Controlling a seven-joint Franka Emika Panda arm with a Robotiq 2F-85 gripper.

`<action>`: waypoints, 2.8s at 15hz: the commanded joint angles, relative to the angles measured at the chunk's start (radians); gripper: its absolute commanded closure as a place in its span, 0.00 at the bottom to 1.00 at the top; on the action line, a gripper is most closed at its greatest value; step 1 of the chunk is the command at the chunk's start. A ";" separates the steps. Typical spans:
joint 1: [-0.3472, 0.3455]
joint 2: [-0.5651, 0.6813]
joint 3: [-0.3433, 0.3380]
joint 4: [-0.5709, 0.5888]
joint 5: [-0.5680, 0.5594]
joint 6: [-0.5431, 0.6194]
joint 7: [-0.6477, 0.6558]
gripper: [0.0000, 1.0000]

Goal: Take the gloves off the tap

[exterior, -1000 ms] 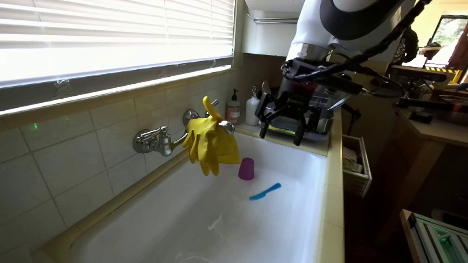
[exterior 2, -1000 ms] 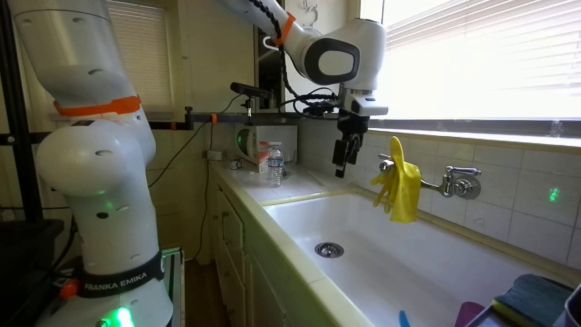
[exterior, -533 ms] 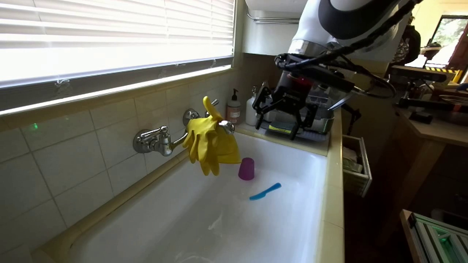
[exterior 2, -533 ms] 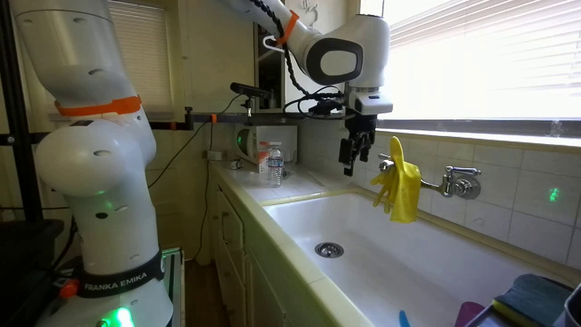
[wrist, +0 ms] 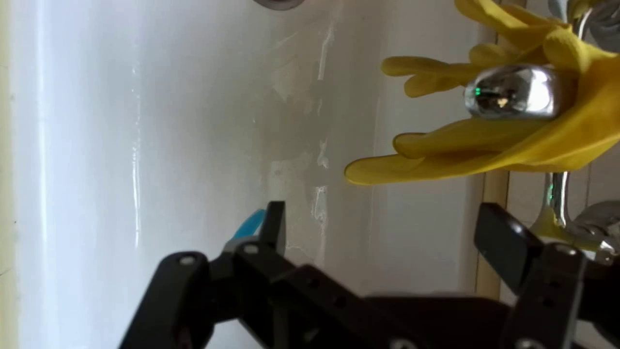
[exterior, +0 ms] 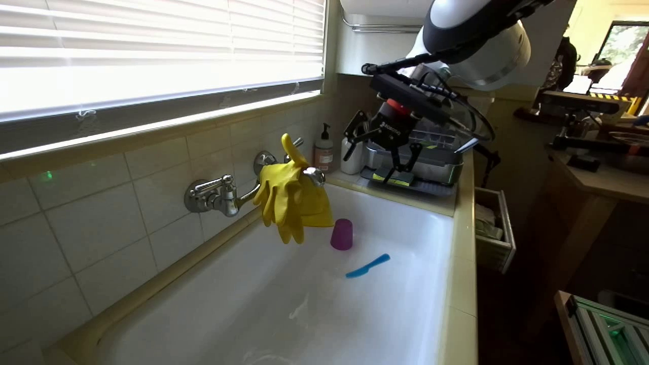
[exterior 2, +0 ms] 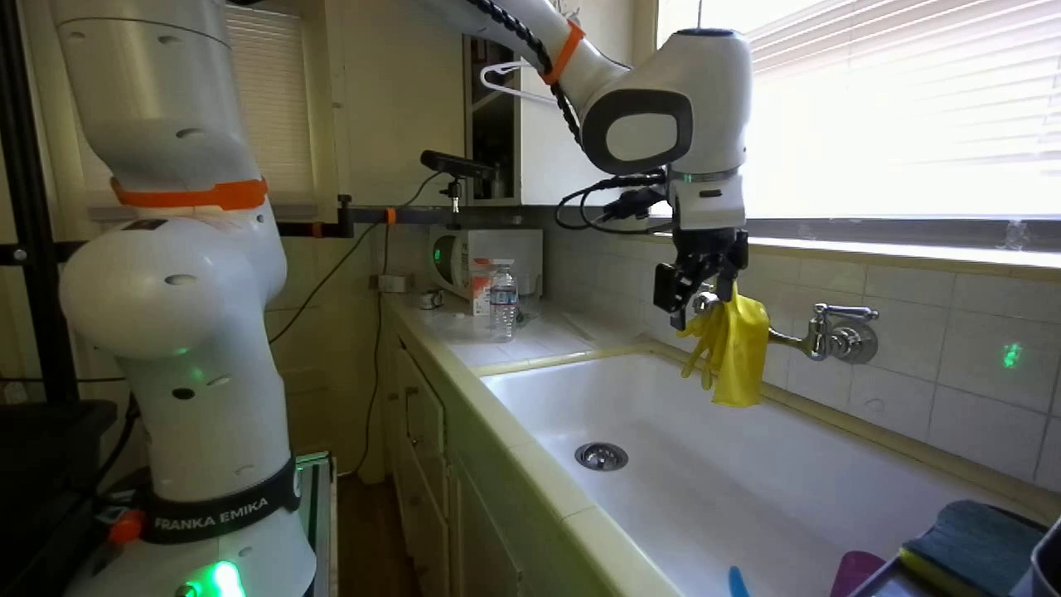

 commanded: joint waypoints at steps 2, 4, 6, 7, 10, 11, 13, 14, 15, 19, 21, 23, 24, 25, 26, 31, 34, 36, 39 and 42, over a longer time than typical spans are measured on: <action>0.007 0.092 -0.014 0.058 0.161 0.038 0.022 0.00; 0.006 0.123 -0.013 0.077 0.225 0.045 0.021 0.00; 0.004 0.152 -0.012 0.096 0.276 0.051 0.020 0.00; 0.004 0.167 -0.012 0.106 0.302 0.052 0.019 0.00; 0.003 0.203 -0.011 0.129 0.364 0.053 0.014 0.00; 0.004 0.218 -0.010 0.138 0.383 0.051 0.016 0.00; 0.006 0.241 -0.008 0.152 0.415 0.051 0.018 0.00; 0.007 0.253 -0.008 0.159 0.429 0.050 0.018 0.00; 0.008 0.263 -0.007 0.165 0.445 0.052 0.017 0.00; 0.009 0.305 -0.003 0.191 0.520 0.049 0.007 0.00; 0.010 0.323 -0.001 0.203 0.552 0.048 0.005 0.00; 0.013 0.342 0.001 0.215 0.574 0.046 0.009 0.00; 0.015 0.348 0.002 0.218 0.584 0.046 0.009 0.00; 0.016 0.357 0.003 0.224 0.593 0.044 0.010 0.00; 0.018 0.366 0.004 0.229 0.602 0.045 0.010 0.00; 0.019 0.409 0.013 0.265 0.669 0.051 -0.019 0.00; 0.019 0.432 0.017 0.287 0.709 0.059 -0.042 0.00; 0.022 0.446 0.019 0.301 0.729 0.057 -0.054 0.00; 0.026 0.463 0.019 0.317 0.737 0.055 -0.062 0.00; 0.027 0.474 0.017 0.326 0.739 0.056 -0.066 0.32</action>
